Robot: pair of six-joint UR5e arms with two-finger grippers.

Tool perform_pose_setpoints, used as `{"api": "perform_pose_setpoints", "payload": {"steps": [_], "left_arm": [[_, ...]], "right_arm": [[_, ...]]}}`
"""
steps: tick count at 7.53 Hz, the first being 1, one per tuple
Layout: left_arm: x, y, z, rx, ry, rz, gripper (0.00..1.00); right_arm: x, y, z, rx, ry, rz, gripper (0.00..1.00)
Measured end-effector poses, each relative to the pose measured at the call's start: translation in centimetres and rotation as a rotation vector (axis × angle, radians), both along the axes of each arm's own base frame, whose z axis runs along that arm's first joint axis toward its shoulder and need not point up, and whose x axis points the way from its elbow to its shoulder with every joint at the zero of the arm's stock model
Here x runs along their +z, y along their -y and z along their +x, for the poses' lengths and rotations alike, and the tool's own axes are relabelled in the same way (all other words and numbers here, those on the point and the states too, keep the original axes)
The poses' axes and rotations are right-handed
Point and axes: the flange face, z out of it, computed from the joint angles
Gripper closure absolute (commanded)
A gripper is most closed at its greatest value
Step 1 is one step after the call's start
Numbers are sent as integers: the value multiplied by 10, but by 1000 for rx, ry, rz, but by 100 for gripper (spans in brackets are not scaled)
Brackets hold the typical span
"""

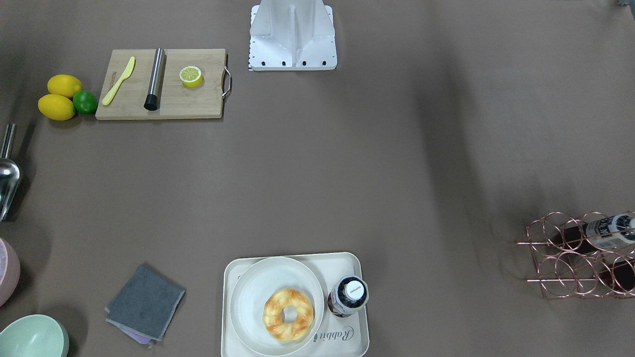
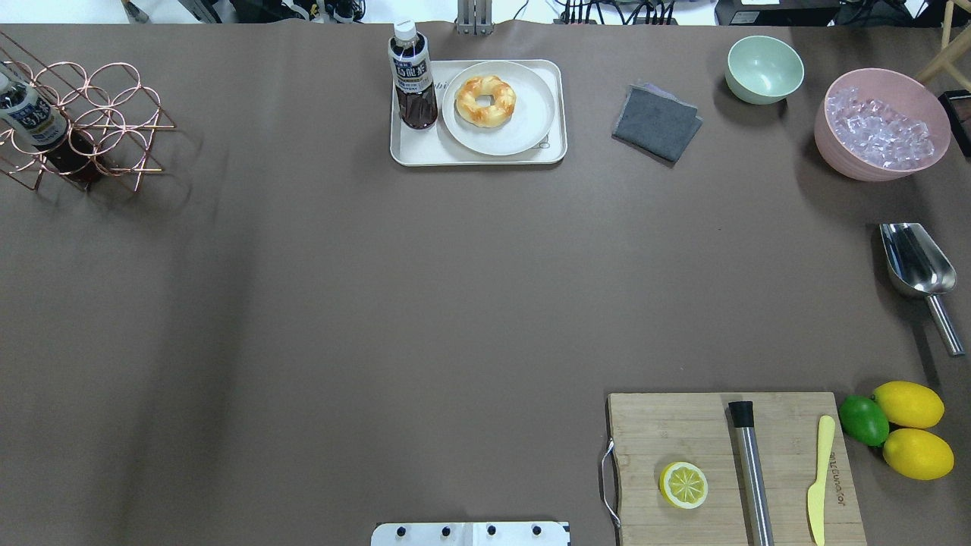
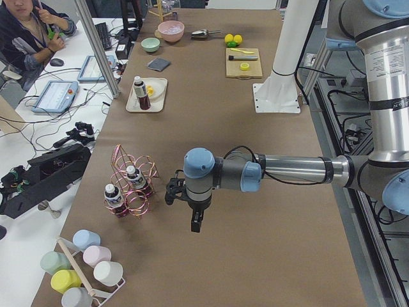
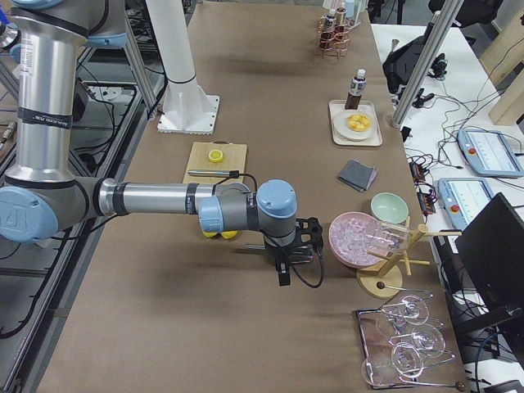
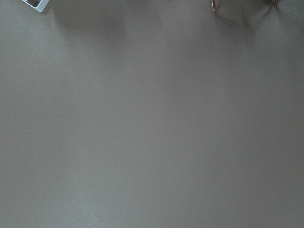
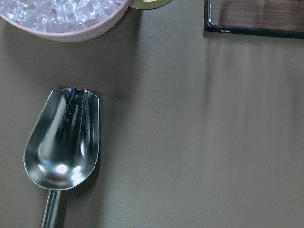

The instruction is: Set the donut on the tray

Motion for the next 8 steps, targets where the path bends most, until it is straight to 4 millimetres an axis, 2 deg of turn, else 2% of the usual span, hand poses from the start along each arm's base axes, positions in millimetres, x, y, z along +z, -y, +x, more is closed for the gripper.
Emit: {"api": "perform_pose_setpoints", "payload": {"steps": [8], "left_arm": [[2,-3,0,-1,0,5,2]], "right_arm": [[0,8,0,-3,6,-72,0]]}}
